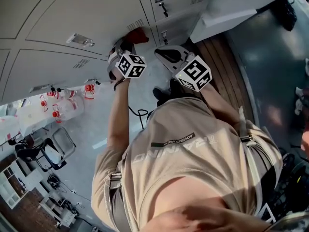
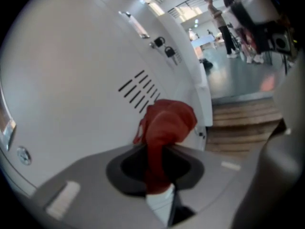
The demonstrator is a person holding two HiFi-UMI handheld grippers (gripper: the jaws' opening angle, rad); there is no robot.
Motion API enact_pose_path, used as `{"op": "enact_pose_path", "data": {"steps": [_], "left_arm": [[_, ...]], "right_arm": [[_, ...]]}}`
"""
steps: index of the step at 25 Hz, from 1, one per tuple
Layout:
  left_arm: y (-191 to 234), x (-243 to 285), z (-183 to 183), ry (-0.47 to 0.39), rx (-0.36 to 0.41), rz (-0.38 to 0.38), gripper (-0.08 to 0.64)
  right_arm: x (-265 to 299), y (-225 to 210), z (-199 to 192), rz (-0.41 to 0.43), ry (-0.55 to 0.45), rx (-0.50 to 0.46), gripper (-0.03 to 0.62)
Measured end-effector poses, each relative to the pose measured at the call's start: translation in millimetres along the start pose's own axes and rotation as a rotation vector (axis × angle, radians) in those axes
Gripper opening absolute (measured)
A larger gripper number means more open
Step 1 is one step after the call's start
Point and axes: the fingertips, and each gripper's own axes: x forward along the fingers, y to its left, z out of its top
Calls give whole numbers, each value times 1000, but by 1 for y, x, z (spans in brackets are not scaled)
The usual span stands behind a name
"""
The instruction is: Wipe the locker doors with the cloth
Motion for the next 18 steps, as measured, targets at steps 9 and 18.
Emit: {"op": "enact_pose_path", "data": {"steps": [9,18], "left_arm": [[62,-107,91,-193,-11,129,80],[164,-235,234,-447,76,384,80]], "right_arm": [[-6,2,20,-12,-57,-19,14],[-6,6,41,14,-101,-54,14]]}}
